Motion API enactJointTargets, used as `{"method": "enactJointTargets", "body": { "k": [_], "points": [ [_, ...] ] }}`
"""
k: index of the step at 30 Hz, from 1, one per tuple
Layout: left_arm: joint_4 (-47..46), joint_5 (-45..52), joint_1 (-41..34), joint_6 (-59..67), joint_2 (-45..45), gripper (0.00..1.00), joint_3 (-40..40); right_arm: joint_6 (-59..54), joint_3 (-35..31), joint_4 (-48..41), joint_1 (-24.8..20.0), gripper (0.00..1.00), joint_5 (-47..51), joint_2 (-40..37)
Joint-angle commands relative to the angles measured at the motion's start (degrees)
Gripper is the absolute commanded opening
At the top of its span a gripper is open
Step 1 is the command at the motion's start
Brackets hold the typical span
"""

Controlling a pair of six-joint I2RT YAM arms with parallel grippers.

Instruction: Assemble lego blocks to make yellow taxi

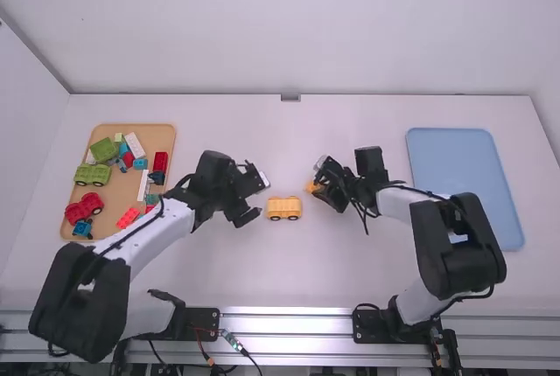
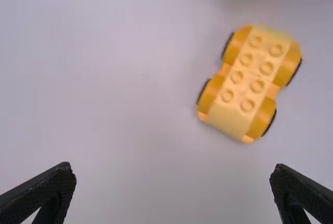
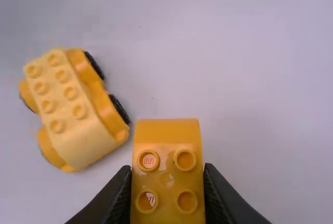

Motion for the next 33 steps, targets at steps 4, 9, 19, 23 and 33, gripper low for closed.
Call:
{"method": "enactJointTargets", "body": {
  "k": [4,9,19,23,33],
  "points": [
    [-3.6,19.3,5.5,15.8,5.1,0.99,3.0,-5.7,3.0,-4.4,3.1,0.14,-1.0,-2.5],
    [-3.7,31.9,9.9,27.3,8.4,0.99,2.6,-7.8,3.2,-4.6,5.1,0.14,-1.0,-3.9],
    [7.8,42.8,9.4,25.5,22.8,0.99,4.2,-13.1,3.3,-4.8,5.2,0.14,-6.7,-4.4],
    [7.1,46.1,9.4,29.0,26.0,0.99,6.1,-13.2,3.3,-4.6,5.2,0.14,-6.8,-4.4],
    [14.7,36.2,3.3,22.4,28.5,0.99,5.3,-15.4,3.3,-4.4,5.3,0.14,-8.7,-4.4]
  ]
}}
